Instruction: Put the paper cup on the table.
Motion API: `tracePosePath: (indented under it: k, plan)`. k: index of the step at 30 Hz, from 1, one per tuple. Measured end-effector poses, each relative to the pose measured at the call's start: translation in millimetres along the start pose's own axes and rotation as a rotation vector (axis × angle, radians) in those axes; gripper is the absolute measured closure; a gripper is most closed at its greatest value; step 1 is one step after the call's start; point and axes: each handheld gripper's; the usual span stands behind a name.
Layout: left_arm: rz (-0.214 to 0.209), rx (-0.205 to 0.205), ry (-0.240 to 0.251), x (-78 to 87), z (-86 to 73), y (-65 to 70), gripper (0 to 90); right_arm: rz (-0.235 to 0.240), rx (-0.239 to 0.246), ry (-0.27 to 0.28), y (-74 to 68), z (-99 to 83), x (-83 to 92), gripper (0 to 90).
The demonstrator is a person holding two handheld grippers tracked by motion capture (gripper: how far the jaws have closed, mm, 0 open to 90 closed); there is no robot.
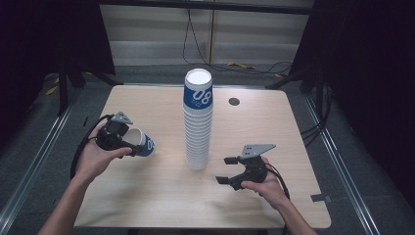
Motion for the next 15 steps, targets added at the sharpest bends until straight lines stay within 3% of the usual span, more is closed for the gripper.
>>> tracePosePath:
  k: [15]
  plan:
    - [0.054, -0.021, -0.11, -22.3, 18.0, -10.6, 17.0, -0.011, 0.002, 0.001, -5.6, 1.9, 4.7, 18.8]
Point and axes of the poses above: each handheld gripper's, and its own axes: x roughly backward along the jaws, z roughly out of its top, y roughly to its right, and after that the axes turned 3 degrees about x, right-handed
